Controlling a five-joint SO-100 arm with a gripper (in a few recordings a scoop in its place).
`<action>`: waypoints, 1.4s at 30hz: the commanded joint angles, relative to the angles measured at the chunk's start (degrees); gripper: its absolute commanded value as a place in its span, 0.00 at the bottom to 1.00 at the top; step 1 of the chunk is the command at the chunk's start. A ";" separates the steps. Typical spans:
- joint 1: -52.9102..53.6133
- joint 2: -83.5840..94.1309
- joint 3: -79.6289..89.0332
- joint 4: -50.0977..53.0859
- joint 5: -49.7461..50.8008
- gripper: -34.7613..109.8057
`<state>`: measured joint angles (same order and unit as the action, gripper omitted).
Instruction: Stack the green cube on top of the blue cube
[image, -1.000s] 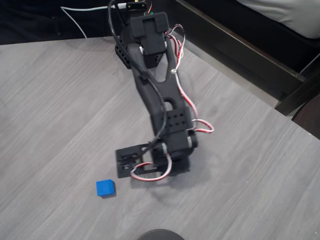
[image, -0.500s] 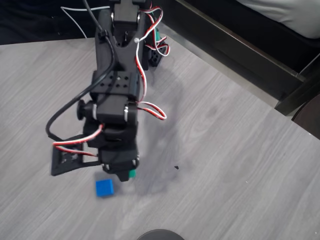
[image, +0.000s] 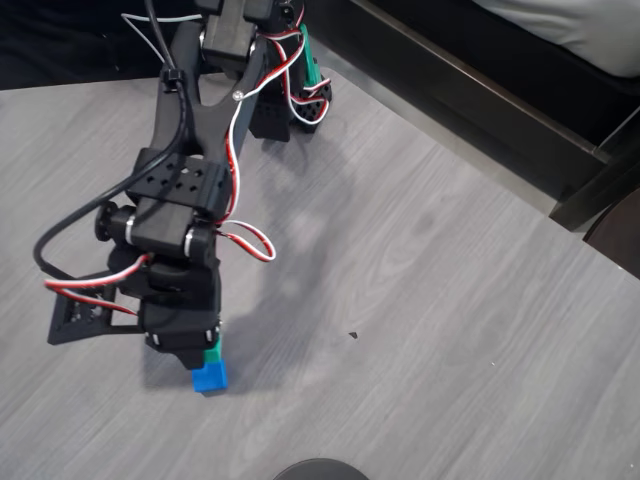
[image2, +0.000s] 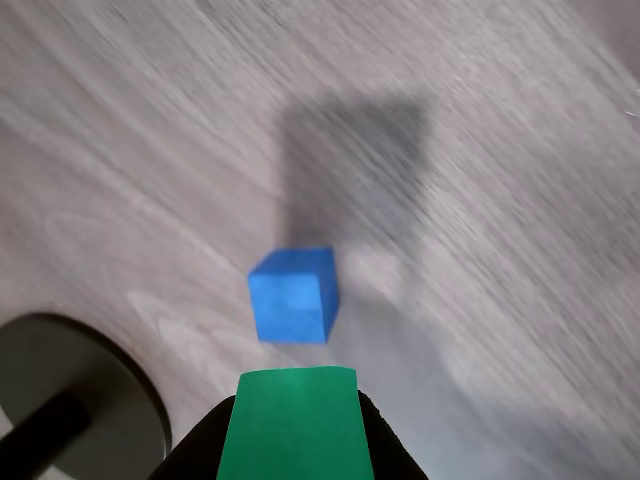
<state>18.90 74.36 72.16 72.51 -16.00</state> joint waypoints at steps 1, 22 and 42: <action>0.62 -0.44 -1.76 -1.67 -0.53 0.24; 0.26 -6.86 -4.31 -4.92 -1.76 0.24; -0.35 -9.93 -6.42 -5.80 -1.76 0.28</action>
<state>18.90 64.16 68.03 67.41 -17.40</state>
